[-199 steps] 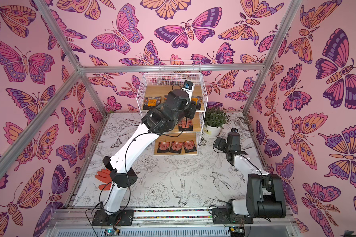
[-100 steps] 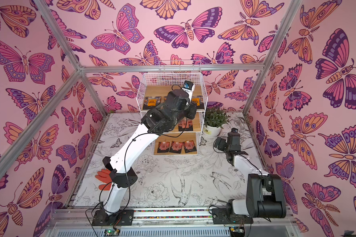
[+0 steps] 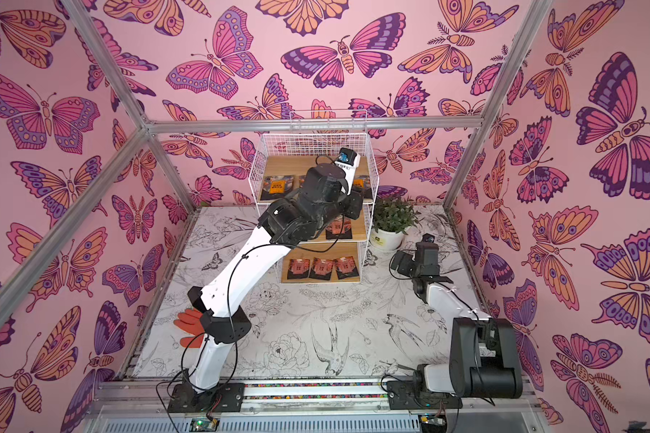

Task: Remove the tea bags from the shelf
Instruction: Pick up the tea bag from the shelf.

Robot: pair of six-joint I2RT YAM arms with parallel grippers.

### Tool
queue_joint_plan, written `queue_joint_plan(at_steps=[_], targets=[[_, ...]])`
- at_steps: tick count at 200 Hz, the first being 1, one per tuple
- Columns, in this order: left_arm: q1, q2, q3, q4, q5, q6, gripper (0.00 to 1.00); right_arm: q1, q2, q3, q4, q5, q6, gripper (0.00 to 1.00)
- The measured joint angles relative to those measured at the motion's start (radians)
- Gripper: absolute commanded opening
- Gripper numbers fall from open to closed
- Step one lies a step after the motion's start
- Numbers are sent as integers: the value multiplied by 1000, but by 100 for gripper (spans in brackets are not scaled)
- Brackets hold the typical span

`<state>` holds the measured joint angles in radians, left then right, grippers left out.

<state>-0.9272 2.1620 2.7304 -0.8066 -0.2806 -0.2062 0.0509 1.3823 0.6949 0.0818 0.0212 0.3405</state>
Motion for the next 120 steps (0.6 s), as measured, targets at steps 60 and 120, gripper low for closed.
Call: queue_joint_plan(at_steps=[60,120], targets=[[-3,0,0,8,16,9,75,0,0,0,0,5,0,99],[-10,-2,-21,22,-32,51,72,0,0,0,0,8,0,99]])
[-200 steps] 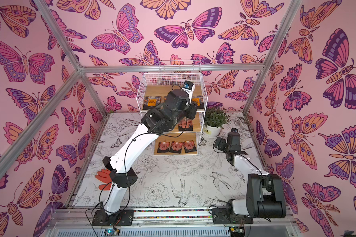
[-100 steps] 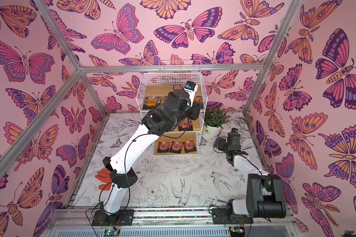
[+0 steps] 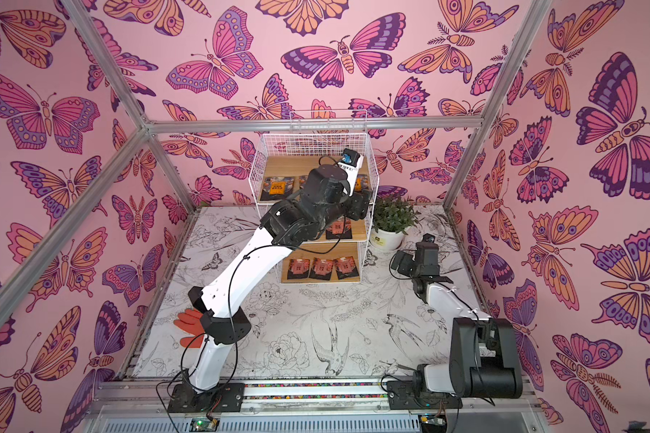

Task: Remove the tea bags from the shelf
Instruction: Pick up the tea bag from the shelf.

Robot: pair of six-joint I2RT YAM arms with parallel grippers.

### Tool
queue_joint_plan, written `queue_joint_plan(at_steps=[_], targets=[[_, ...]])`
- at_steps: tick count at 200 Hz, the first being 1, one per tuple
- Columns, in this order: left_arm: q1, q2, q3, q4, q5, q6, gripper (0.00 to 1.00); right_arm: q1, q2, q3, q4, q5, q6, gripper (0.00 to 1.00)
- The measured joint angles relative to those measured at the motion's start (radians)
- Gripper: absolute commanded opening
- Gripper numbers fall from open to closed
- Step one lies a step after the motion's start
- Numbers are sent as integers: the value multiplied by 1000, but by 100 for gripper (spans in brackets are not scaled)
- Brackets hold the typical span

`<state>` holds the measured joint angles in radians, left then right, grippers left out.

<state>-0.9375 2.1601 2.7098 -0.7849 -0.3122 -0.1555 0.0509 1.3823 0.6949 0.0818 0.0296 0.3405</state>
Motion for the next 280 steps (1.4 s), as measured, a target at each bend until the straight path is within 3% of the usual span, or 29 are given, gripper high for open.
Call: queue_joint_plan(at_steps=[45,83,141,238,280], targets=[[-5,1,-5,-1,-29,29,69,0,0,0,0,2,0,99],[-5,3,-6,-4,-62,43,53,0,0,1,0,7,0,99],[-3,6,-5,0,-101,42,36,0,0,1,0,11,0,99],[18,8,11,-16,-72,16,0,0,0,1,0,14,0,99],[21,8,11,-12,-43,16,0,0,0,1,0,14,0,99]])
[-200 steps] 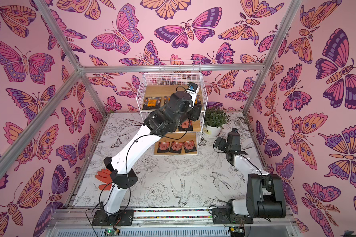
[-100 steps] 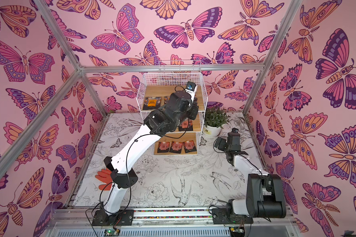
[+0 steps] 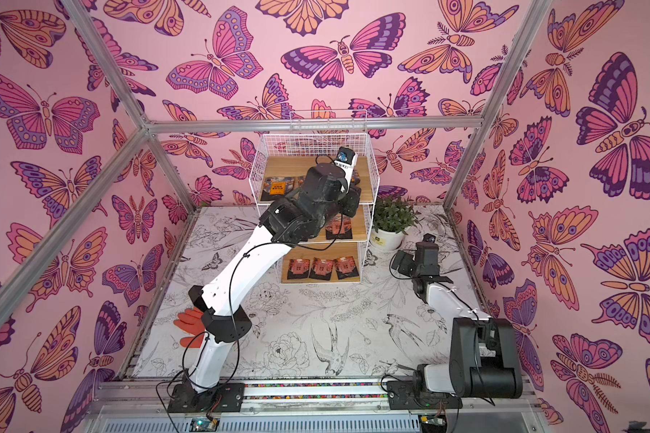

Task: Remove the tea bags from the shelf
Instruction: Pick up the tea bag from the shelf.

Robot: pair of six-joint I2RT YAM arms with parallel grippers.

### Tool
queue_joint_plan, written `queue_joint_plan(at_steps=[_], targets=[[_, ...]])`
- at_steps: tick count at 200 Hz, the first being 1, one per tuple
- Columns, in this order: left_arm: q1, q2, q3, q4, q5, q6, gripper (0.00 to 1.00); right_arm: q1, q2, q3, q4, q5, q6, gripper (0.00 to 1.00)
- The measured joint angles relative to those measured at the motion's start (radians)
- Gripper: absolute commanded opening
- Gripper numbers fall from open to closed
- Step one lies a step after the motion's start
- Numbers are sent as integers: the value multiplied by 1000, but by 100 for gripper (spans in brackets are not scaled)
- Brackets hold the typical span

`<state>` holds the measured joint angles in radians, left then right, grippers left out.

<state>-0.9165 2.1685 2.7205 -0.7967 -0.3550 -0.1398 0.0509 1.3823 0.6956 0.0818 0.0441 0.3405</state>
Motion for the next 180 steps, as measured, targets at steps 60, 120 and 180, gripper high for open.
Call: queue_joint_plan(at_steps=[60,120,180], targets=[[0,-1,0,6,30,5,0,0,0,0,0,0,0,99],[-3,-17,-8,-5,94,1,0,0,0,0,0,0,0,99],[-22,-44,-22,-34,108,1,0,0,0,0,0,0,0,99]])
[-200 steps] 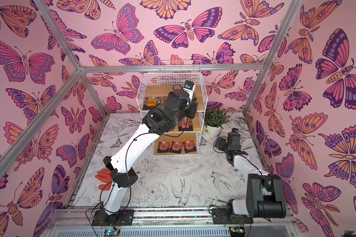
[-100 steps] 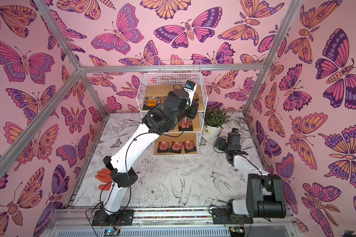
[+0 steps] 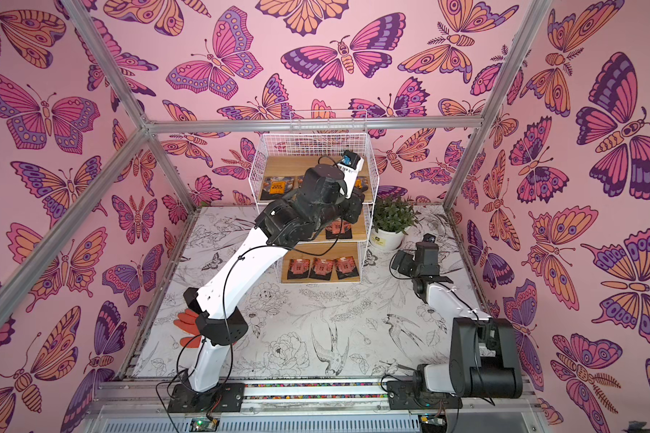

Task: Remove the tea bags from the shelf
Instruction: Pick up the tea bag from the shelf.

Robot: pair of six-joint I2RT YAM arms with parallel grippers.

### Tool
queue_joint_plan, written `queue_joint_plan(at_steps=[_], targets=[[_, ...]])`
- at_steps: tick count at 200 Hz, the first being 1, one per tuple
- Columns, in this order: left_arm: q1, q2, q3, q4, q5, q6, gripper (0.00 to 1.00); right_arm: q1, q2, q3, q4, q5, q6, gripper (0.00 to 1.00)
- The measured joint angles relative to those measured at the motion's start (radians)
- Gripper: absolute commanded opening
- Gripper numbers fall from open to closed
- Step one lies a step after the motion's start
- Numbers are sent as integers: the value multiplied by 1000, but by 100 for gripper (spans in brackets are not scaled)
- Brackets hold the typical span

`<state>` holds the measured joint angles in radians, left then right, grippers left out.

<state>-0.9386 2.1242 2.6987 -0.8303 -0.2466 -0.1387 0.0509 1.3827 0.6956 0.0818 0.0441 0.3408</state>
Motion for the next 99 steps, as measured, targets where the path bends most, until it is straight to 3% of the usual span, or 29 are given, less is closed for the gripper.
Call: queue_joint_plan(at_steps=[99], targets=[[-38,-95,-77,11,-61,48,0,0,0,0,0,0,0,99]])
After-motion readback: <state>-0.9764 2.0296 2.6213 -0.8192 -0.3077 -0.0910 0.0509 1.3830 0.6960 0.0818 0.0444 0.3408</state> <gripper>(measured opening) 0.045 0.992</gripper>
